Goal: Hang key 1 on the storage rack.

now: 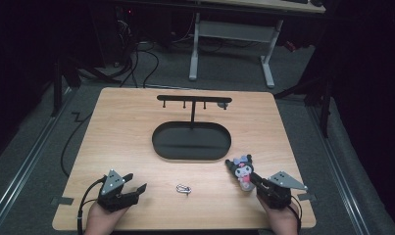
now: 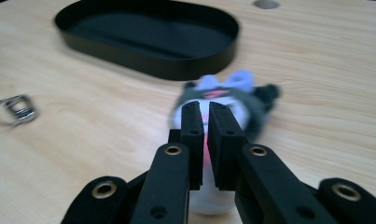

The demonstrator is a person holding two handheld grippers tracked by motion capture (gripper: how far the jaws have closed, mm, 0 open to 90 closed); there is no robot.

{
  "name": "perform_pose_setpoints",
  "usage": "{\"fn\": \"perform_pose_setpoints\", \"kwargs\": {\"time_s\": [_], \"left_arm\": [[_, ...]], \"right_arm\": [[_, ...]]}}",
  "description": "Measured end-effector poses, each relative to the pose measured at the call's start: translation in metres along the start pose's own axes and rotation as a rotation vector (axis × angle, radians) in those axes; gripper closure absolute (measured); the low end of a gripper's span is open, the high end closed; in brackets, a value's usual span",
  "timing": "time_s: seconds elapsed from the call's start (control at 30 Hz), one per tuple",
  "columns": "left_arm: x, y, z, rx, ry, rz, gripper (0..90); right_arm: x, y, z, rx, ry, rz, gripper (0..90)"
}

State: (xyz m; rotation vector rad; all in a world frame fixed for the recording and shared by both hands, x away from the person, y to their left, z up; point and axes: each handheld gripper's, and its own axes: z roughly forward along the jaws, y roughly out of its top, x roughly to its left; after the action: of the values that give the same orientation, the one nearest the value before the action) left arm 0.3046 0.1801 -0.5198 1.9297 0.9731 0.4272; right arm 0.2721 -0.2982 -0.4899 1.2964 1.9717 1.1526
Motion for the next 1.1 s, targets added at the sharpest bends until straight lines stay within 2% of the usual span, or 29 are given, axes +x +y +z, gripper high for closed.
{"fn": "perform_pose_setpoints", "kwargs": {"time_s": [0.03,0.07,0.1,0.27,0.37,0.47,0.5,0.6,0.7,0.83,0.93,1.1], "left_arm": [[0.000,0.000,0.000,0.000,0.000,0.000,35.4],[-0.001,0.001,0.001,-0.001,-0.003,0.003,35.4],[-0.001,0.002,0.002,-0.001,-0.008,0.006,35.4],[-0.004,0.005,0.006,-0.002,-0.023,0.020,35.5],[-0.008,0.008,0.002,-0.027,-0.039,0.033,36.0],[-0.010,0.015,0.000,-0.023,-0.075,0.016,35.5],[-0.010,0.015,-0.001,-0.019,-0.084,0.020,35.4],[-0.013,0.011,-0.003,0.000,-0.064,0.045,37.8],[-0.016,0.007,-0.002,0.011,-0.062,0.078,37.7],[-0.012,0.002,-0.002,-0.004,-0.086,0.037,37.4],[-0.012,-0.002,-0.004,-0.005,-0.092,0.049,37.2],[-0.013,-0.003,-0.005,-0.008,-0.101,0.062,37.2]], "right_arm": [[0.000,0.000,0.000,0.000,0.000,0.000,85.5],[0.010,-0.001,0.001,0.009,0.023,-0.025,85.1],[0.010,-0.001,0.001,0.009,0.023,-0.025,85.1],[0.029,-0.004,0.007,0.043,0.078,-0.063,83.6],[0.035,-0.005,0.012,0.071,0.094,-0.067,82.0],[0.039,-0.007,0.016,0.101,0.102,-0.074,80.3],[0.040,-0.008,0.017,0.109,0.104,-0.084,79.5],[0.042,-0.008,0.023,0.166,0.115,-0.102,77.6],[0.043,-0.006,0.026,0.196,0.123,-0.116,77.2],[0.043,0.002,0.030,0.255,0.136,-0.122,74.2],[0.045,0.014,0.029,0.303,0.136,-0.137,71.7],[0.043,0.030,0.023,0.356,0.134,-0.135,69.6]]}}
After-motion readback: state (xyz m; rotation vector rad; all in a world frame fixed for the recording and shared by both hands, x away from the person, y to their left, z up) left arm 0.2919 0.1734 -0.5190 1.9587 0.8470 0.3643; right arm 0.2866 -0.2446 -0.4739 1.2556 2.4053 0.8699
